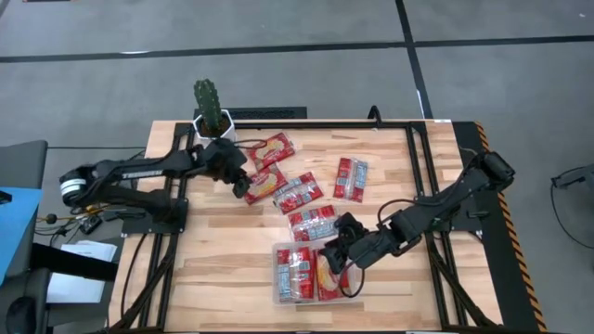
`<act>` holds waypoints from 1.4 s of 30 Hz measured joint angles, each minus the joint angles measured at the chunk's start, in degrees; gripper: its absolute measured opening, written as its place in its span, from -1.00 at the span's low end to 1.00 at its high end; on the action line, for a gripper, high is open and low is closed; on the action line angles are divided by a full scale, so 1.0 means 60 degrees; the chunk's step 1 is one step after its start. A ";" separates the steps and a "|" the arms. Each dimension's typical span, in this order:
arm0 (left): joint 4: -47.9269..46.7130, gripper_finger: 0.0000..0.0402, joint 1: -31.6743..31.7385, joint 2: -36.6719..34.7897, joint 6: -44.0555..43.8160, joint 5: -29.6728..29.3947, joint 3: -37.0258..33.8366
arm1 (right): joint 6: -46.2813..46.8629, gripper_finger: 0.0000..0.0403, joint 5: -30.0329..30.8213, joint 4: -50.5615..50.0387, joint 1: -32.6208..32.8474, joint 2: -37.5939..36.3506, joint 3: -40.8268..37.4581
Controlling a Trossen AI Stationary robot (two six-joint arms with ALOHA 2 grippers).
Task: Sort popcorn bags into baskets
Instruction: Put the red popcorn bag into the transparent bin
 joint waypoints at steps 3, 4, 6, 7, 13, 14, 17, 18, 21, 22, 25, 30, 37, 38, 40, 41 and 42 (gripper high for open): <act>0.0273 0.05 0.0477 0.0765 0.0514 0.0705 0.0000 | -0.0009 -0.09 -0.0004 0.0021 0.0000 0.0000 0.0000; 0.0353 0.06 0.0595 0.1020 0.0658 0.0930 0.0000 | 0.0001 -0.09 -0.0004 0.0024 0.0000 0.0000 0.0000; 0.0670 0.10 0.0760 0.1540 0.0887 0.1168 0.0001 | -0.0006 -0.08 -0.0004 0.0024 0.0000 0.0000 0.0000; 0.0756 0.11 0.0818 0.1796 0.0986 0.1159 0.0004 | -0.0001 -0.07 -0.0006 0.0024 0.0000 0.0000 0.0000; 0.1255 0.14 0.1116 0.3344 0.1284 0.1318 0.0025 | 0.0004 -0.05 -0.0007 0.0038 0.0000 0.0000 0.0000; 0.1297 0.14 0.1133 0.3609 0.1280 0.1492 0.0033 | 0.0008 -0.05 -0.0007 0.0032 0.0000 0.0000 0.0000; 0.1566 0.14 0.1143 0.4342 0.1182 0.2220 0.0083 | -0.0031 -0.06 -0.0007 0.0047 0.0000 0.0000 0.0000; 0.1634 0.13 0.1146 0.4526 0.1116 0.2481 0.0080 | -0.0043 -0.07 -0.0007 0.0039 0.0000 0.0000 0.0000; 0.1915 -0.01 0.0993 0.4941 0.0916 0.2888 0.0137 | -0.0066 -0.09 -0.0007 0.0034 0.0000 0.0000 0.0000; 0.2010 -0.10 0.0904 0.4996 0.0884 0.2846 0.0144 | -0.0069 -0.10 -0.0007 0.0032 0.0000 0.0000 0.0000; 0.2147 -0.43 0.0651 0.5052 0.0654 0.2829 0.0129 | -0.0088 -0.12 0.0067 0.0016 0.0000 0.0000 0.0000; 0.2590 -0.93 0.0524 0.5108 -0.0413 0.3612 -0.0008 | -0.0070 -0.13 0.0335 0.0024 0.0000 0.0000 0.0000; 0.2689 -0.99 0.0057 0.4289 -0.2017 0.3906 -0.0064 | 0.0489 -0.12 0.1319 0.0017 0.0011 0.0000 0.0000; 0.2563 -0.99 -0.0002 0.3981 -0.2181 0.3882 -0.0074 | 0.0611 -0.13 0.1563 0.0001 0.0021 0.0000 0.0000; 0.2623 -0.99 -0.0103 0.3378 -0.2534 0.3863 -0.0079 | 0.0802 -0.14 0.2109 -0.0002 0.0059 0.0000 0.0000; 0.2634 -1.00 -0.0149 0.3035 -0.2712 0.3823 -0.0058 | 0.0903 -0.14 0.2373 -0.0014 0.0062 0.0003 0.0000; 0.2627 -1.00 -0.0190 0.2674 -0.2879 0.3814 -0.0051 | 0.1009 -0.14 0.2618 -0.0010 0.0058 0.0003 0.0000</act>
